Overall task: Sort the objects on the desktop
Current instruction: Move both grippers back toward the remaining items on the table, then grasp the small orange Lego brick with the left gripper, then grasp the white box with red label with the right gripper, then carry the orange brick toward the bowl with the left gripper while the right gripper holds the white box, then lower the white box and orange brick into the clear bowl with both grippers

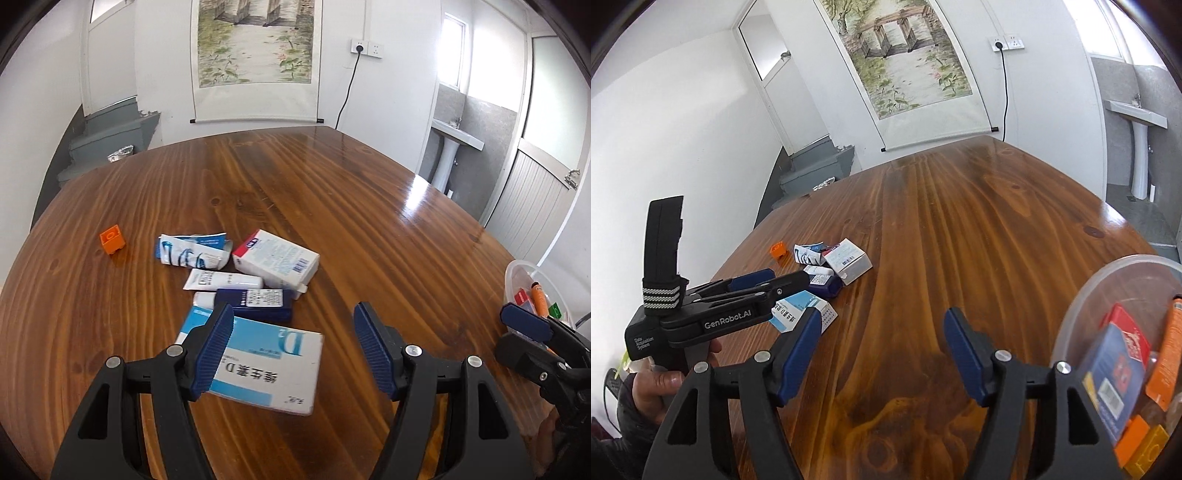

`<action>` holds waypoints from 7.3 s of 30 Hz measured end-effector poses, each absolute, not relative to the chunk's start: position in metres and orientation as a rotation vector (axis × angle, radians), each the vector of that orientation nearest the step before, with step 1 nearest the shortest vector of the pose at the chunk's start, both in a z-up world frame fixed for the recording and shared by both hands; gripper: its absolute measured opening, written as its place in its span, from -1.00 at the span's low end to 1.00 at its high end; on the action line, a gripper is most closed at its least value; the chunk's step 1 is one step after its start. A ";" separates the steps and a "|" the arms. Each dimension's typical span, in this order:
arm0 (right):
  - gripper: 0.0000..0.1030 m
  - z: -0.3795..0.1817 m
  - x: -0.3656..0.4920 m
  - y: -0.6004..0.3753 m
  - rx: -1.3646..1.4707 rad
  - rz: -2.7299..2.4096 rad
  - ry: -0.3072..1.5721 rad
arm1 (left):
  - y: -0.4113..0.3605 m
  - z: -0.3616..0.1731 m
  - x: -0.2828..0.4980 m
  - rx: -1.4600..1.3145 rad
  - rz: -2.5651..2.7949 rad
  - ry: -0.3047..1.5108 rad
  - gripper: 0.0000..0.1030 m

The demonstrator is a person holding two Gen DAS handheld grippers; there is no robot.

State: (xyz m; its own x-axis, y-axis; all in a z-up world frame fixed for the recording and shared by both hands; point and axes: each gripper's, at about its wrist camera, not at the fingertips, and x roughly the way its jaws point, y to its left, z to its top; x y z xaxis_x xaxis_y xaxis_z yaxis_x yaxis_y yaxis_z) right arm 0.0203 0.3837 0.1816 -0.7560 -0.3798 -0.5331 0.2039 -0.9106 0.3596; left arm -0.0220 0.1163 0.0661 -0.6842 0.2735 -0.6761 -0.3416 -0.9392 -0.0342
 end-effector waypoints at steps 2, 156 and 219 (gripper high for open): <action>0.41 0.180 0.009 0.375 0.913 -2.636 -0.392 | 0.105 0.066 -0.026 -1.030 2.631 0.134 0.38; -0.02 0.149 0.046 0.363 1.007 -2.607 -0.377 | 0.073 0.053 0.018 -0.968 2.639 -0.178 -0.28; 0.01 0.167 0.092 0.526 0.919 -3.078 -0.573 | 0.121 0.027 0.047 -1.107 2.546 -0.004 0.17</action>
